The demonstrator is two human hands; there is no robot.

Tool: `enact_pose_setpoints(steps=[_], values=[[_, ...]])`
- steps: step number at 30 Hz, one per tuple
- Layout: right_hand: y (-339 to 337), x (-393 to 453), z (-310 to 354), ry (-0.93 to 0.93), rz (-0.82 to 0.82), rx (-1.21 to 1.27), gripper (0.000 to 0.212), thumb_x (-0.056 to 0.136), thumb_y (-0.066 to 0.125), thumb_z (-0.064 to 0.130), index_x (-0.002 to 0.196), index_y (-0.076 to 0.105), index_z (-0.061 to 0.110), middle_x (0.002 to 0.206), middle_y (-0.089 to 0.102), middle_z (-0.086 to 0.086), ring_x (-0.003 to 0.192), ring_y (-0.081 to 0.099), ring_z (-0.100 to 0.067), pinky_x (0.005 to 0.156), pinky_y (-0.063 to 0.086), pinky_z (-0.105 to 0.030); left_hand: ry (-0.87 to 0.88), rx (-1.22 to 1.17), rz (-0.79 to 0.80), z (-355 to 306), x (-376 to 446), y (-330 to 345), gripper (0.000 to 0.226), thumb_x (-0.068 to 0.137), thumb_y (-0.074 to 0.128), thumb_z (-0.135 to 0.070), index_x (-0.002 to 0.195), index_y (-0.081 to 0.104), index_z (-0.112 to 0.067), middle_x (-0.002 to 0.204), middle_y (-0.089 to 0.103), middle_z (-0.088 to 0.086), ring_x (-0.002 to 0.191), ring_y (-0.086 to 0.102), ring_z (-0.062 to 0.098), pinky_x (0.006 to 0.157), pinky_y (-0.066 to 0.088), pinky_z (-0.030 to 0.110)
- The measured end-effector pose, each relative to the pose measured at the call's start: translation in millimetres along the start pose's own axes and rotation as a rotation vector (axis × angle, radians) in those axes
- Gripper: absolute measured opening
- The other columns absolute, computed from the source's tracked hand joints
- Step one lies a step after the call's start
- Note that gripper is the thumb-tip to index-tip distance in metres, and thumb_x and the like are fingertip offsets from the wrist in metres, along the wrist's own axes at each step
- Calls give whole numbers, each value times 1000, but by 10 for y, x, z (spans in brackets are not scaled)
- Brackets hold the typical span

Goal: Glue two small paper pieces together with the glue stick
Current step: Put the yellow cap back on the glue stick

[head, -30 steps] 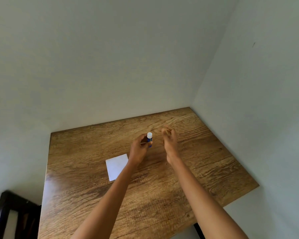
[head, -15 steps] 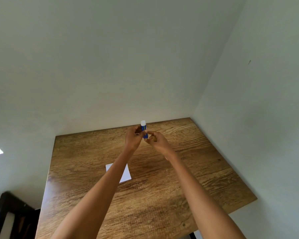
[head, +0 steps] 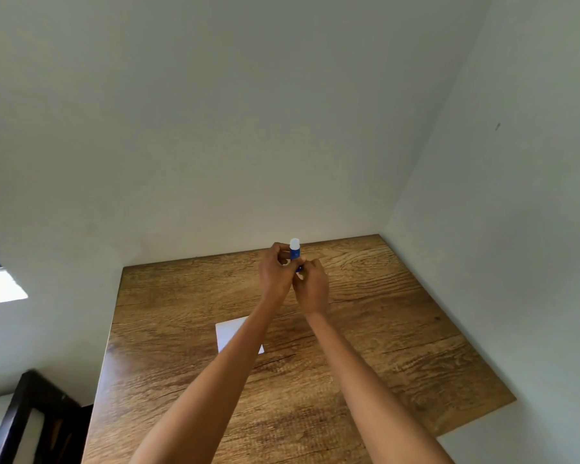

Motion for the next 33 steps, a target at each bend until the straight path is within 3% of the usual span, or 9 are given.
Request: enact_pose_setpoints(steps=[6, 9, 12, 15, 17, 19, 21, 24, 33], values=[[-84, 155, -129, 138, 203, 136, 23, 91, 47, 0, 113, 48, 6, 116, 51, -14, 94, 55, -19, 72, 44, -25, -15, -39, 43, 95, 56, -73, 20, 78, 71, -13, 95, 60, -11, 78, 62, 1, 74, 57, 18, 67, 46, 26], [-192, 228, -136, 223, 227, 414, 17, 99, 40, 21, 107, 45, 7, 109, 62, -18, 83, 62, -18, 68, 51, -24, 20, -54, 74, 78, 69, -84, 26, 80, 69, -10, 105, 62, -8, 90, 66, 6, 82, 60, 16, 72, 46, 19], [-329, 324, -55, 231, 207, 587, 28, 98, 40, 35, 112, 52, 15, 105, 61, 0, 87, 59, -11, 74, 49, -28, 60, -45, 142, 38, 63, -67, 32, 81, 68, -9, 113, 63, -8, 97, 68, 5, 85, 62, 12, 68, 46, 6], [-467, 432, 25, 191, 128, 736, 20, 95, 49, 32, 107, 62, 24, 88, 55, 16, 74, 49, 0, 68, 42, -21, 79, -41, 196, 9, 47, -58, 34, 82, 67, -10, 116, 62, -8, 100, 68, 3, 87, 63, 11, 72, 46, 9], [-488, 451, 49, 206, 146, 870, 22, 93, 54, 30, 112, 63, 22, 82, 54, 12, 65, 44, -4, 62, 41, -20, 87, -39, 213, -10, 31, -53, 33, 83, 66, -9, 116, 62, -9, 98, 67, 1, 85, 62, 8, 70, 47, 7], [-484, 448, 75, 203, 171, 944, 25, 90, 59, 26, 114, 61, 19, 87, 59, 6, 74, 54, -7, 73, 50, -25, 98, -45, 221, -31, 19, -51, 32, 83, 65, -8, 115, 63, -9, 96, 66, 0, 83, 61, 6, 70, 46, 3], [-471, 434, 96, 185, 170, 966, 26, 87, 63, 21, 113, 60, 16, 94, 65, -1, 82, 64, -12, 81, 55, -29, 96, -41, 222, -38, 18, -50, 29, 84, 65, -9, 113, 64, -10, 97, 67, 3, 84, 61, 9, 69, 45, 2], [-461, 396, 94, 173, 126, 953, 23, 85, 67, 18, 106, 58, 15, 95, 69, -5, 81, 70, -16, 73, 58, -26, 84, -14, 204, -28, 38, -52, 29, 85, 64, -12, 114, 63, -9, 99, 67, 4, 83, 60, 10, 67, 45, 5], [-341, 366, 91, 122, 154, 836, 23, 83, 69, 16, 105, 63, 14, 92, 71, -6, 88, 69, -18, 73, 59, -27, 83, 67, 189, 36, 75, -92, 28, 83, 66, -13, 111, 65, -9, 98, 68, 10, 78, 57, 14, 73, 47, 27]])
Point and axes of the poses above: each hand's wrist, its own x-axis towards the middle knuckle, its own y-axis out of the palm, z = x × y, the point moved 4 cm from there along x, towards the middle knuckle
